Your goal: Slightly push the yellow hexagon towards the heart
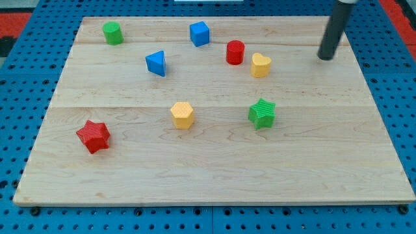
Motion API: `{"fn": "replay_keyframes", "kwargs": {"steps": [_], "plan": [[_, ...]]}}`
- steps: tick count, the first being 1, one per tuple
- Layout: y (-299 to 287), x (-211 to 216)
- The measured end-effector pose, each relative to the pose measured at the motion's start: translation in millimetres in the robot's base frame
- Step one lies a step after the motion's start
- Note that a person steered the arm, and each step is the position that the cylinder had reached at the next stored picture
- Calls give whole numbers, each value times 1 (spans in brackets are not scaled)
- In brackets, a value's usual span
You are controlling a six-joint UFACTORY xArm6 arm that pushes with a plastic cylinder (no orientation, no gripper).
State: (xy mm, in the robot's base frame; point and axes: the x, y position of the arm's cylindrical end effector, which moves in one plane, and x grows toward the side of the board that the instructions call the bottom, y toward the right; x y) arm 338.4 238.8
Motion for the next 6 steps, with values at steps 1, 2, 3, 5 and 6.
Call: {"fn": "replay_keyframes", "kwargs": {"steps": [1,2,3,5,6], "plan": [[-77,36],[-189,28],[-292,41],[-339,156],[-246,144]]}}
